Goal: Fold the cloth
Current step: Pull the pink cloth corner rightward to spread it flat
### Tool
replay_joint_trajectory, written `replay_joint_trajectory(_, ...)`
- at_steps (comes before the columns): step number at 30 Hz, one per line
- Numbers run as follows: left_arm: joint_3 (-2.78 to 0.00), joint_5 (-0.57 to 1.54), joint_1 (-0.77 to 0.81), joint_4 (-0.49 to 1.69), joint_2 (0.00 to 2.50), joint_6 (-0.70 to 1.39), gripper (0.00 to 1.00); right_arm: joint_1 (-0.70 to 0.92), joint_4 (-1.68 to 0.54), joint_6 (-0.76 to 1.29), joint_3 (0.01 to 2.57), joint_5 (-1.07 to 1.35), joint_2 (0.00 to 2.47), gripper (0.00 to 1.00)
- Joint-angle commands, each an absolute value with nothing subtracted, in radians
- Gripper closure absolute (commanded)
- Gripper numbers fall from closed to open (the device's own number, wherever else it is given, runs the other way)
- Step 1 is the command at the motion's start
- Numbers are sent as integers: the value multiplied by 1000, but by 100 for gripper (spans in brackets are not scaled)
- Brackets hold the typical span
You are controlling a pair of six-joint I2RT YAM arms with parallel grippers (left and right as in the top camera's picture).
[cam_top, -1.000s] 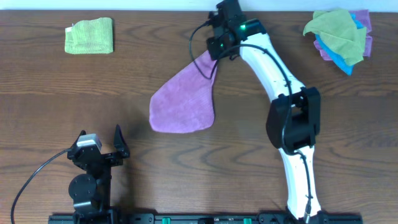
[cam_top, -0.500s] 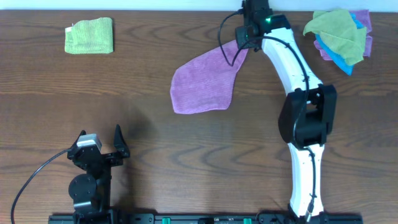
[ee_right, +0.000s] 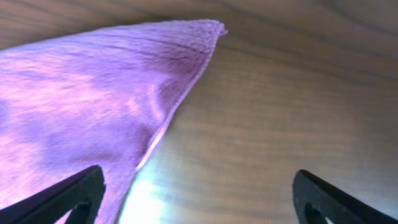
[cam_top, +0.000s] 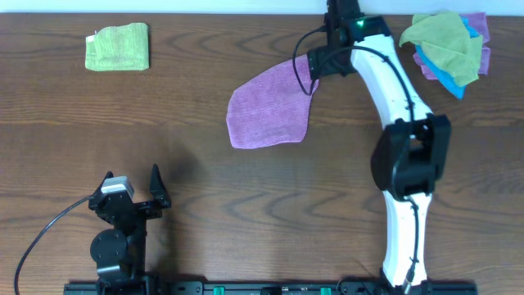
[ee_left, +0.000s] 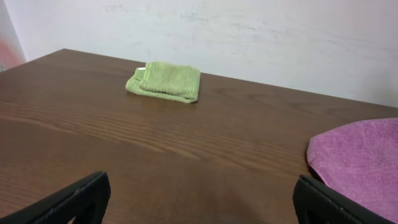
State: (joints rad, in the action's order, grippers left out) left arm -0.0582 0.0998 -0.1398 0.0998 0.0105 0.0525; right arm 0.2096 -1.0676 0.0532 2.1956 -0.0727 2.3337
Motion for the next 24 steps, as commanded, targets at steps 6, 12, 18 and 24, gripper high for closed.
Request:
replay_joint_trajectory(6,-27,94,-134,116,5,56,5,197,-1134,28,2140,-14,2043,6)
replay_joint_trajectory(12,-27,94,-134,116,5,56,5,198,-1098,28,1929,66,1973,14)
replay_joint_trajectory(18,-27,94,-134,116,5,56,5,222,-1077,28,1764,178,1973,25)
replay_joint_trajectory(24,-27,94,-134,116,5,56,5,242,-1058,28,1673,300,1973,36)
